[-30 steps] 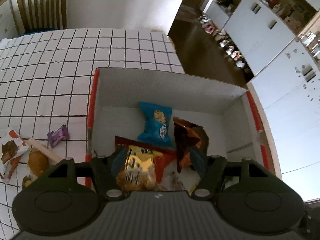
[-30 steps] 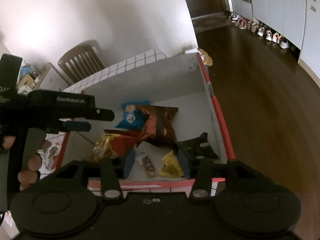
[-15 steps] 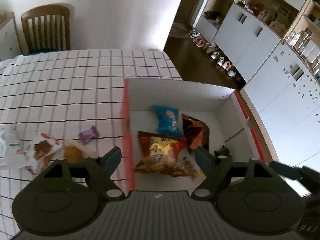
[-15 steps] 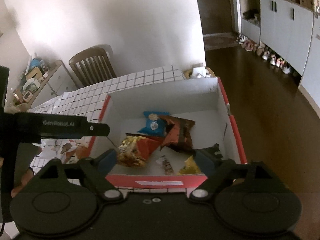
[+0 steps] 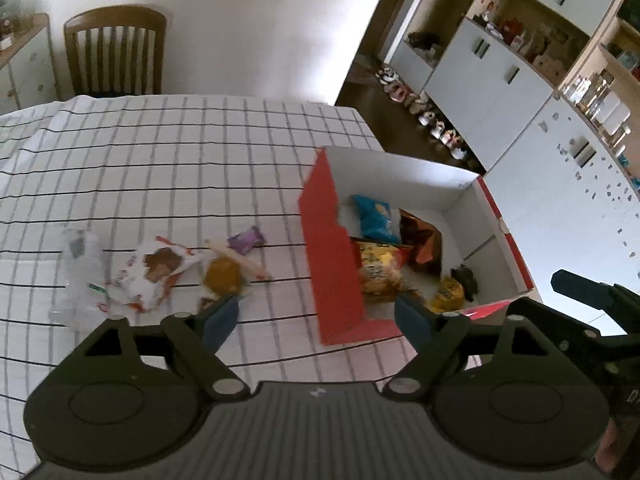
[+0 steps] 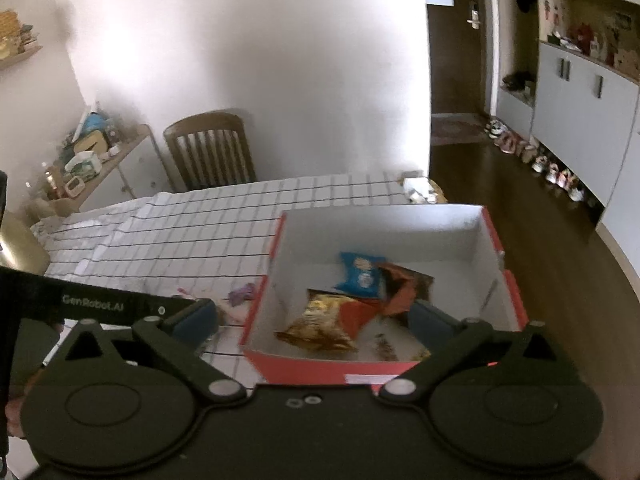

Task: Organize snacks
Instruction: 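Move both tools back toward the remaining snacks on the table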

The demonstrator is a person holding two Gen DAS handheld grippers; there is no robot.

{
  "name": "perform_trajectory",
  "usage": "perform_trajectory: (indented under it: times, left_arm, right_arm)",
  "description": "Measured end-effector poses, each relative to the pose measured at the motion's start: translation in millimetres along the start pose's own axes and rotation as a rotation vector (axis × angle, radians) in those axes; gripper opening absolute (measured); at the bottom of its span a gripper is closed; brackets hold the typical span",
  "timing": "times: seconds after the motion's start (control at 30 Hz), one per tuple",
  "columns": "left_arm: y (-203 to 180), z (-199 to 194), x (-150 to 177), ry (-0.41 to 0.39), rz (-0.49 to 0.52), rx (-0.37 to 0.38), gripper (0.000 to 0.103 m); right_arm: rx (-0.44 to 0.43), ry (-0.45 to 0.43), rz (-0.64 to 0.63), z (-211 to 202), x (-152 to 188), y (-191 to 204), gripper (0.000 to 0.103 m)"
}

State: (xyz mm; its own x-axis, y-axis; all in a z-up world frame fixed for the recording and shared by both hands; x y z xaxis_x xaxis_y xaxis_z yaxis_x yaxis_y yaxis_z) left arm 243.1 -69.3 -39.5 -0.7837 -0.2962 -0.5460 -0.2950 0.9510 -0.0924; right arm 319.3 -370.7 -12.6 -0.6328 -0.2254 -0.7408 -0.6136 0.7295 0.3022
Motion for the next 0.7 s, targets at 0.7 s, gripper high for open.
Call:
perform_trajectory:
  times: [0.7]
  left_arm:
    - [179.6,16.3,-13.6,-0.079,-0.119,-0.168,0.102]
  right_arm:
    - [0.003,-0.005,-0.045,74.1,14.8,103.3,0.103]
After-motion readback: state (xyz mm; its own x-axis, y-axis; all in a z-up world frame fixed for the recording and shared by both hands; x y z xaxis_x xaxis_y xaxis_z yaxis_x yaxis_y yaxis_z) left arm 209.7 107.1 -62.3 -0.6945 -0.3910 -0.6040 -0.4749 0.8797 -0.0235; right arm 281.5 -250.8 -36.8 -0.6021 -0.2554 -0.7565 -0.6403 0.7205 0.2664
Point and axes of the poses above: each gripper's, at about its wrist camera, not at the fingertips, and z roughly the way its jaws point, y to its left, x to its underside, the point moved 3 cm from there along z, roughly the way its jaws point, and after that the axes turned 14 degrees about -x, right-handed, at the moved point
